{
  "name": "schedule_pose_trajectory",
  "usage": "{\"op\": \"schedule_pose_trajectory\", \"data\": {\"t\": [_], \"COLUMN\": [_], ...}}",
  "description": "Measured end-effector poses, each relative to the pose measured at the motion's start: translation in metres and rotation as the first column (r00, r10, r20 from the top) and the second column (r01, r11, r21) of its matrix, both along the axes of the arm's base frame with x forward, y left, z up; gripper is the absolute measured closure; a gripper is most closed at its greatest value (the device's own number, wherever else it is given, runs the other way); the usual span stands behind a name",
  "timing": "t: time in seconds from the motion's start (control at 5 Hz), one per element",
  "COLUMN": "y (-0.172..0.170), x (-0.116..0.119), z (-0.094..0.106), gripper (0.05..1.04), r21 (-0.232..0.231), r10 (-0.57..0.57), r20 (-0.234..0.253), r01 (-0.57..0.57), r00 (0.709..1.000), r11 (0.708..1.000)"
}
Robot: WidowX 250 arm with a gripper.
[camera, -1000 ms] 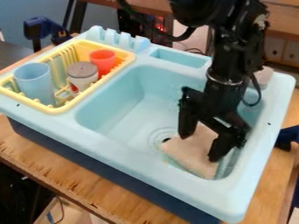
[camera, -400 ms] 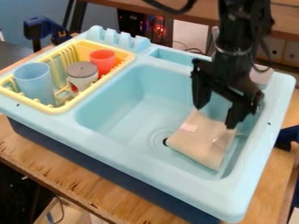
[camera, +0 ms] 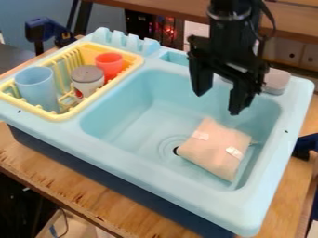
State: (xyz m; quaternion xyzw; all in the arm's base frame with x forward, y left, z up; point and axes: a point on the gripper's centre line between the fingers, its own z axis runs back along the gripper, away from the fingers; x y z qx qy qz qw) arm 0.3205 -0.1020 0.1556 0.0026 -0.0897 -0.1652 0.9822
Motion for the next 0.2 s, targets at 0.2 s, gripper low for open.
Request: {"op": "schedule_pose_trajectory", "data": {"t": [0.2], "y": [0.0151], "x": [-0.0206], "z": [0.0116], "gripper": [0.082], "r21": [-0.009], "r10": [-0.017], "r20": [-0.099], "r01": [0.016], "r00": [0.995], "r11": [1.000]}}
